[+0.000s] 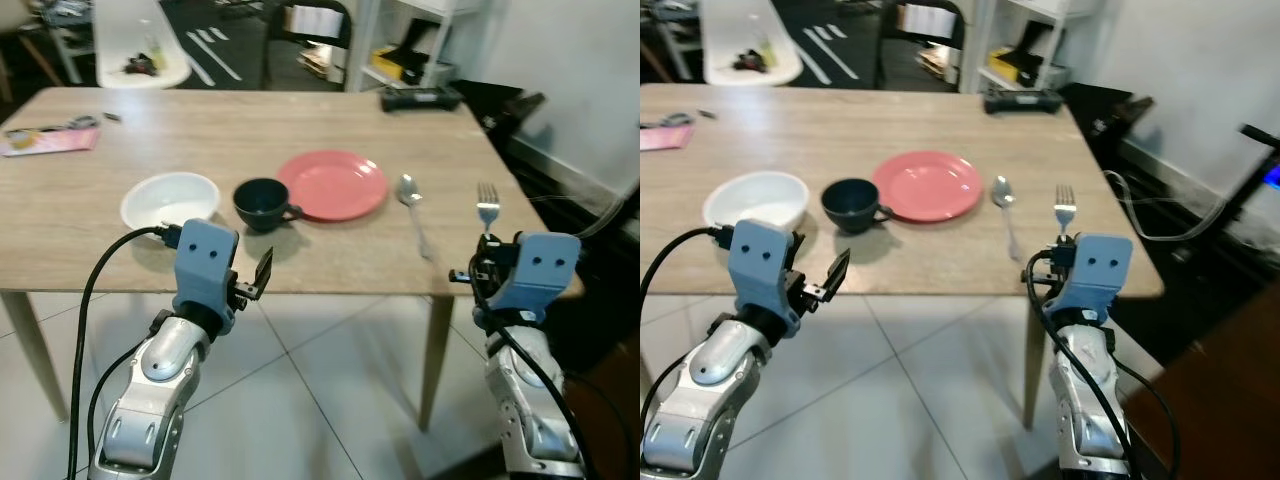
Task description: Setting the table
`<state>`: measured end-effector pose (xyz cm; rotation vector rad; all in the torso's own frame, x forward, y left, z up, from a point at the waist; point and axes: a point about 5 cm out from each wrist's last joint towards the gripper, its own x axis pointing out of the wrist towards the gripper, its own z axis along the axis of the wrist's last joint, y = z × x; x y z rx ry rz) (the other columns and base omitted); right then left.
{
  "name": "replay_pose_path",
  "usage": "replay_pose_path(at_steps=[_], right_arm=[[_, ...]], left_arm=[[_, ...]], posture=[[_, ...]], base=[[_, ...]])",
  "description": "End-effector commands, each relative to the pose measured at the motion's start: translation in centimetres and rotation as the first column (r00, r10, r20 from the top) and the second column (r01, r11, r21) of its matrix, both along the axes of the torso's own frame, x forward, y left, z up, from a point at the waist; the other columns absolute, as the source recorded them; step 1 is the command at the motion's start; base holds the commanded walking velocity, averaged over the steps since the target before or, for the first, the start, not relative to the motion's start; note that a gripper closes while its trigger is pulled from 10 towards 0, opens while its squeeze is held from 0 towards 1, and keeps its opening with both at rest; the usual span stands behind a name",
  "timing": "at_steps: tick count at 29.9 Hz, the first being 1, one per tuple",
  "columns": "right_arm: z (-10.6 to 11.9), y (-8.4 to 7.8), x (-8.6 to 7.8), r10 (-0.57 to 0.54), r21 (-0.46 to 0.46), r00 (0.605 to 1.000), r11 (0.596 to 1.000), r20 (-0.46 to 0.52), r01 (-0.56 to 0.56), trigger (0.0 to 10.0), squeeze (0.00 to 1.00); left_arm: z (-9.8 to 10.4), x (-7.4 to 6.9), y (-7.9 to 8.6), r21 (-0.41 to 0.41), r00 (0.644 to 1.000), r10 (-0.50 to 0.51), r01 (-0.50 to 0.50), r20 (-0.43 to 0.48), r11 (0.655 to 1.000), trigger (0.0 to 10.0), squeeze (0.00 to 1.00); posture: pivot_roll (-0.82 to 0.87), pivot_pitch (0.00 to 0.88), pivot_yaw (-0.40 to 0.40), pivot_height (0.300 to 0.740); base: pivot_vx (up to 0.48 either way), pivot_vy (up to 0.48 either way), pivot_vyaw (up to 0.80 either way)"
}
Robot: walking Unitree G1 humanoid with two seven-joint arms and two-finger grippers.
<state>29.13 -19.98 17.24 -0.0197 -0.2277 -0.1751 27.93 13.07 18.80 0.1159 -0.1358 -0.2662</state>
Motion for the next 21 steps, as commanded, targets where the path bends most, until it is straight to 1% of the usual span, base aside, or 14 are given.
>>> replay_pose_path(at_steps=[1,21], right_arm=[[-0.28,0.29,-0.11,0.008,0.004,1.0,1.0,-0.006,-0.008,10.0,0.0],[-0.47,0.29,-0.16,0.003,0.002,1.0,1.0,-0.011,-0.003,10.0,0.0]], left_arm=[[-0.61,-0.14,0.35,0.007,1.0,0.016,-0.016,-0.022,1.0,10.0,0.0],[-0.67,-0.08,0.23,0.007,1.0,0.011,-0.01,-0.022,1.0,10.0,0.0]], posture=[[-0.02,0.052,0.04,0.74],[-0.03,0.054,0.043,0.74]], base=[[-0.319,0.0,0.0],[-0.317,0.0,0.0]])
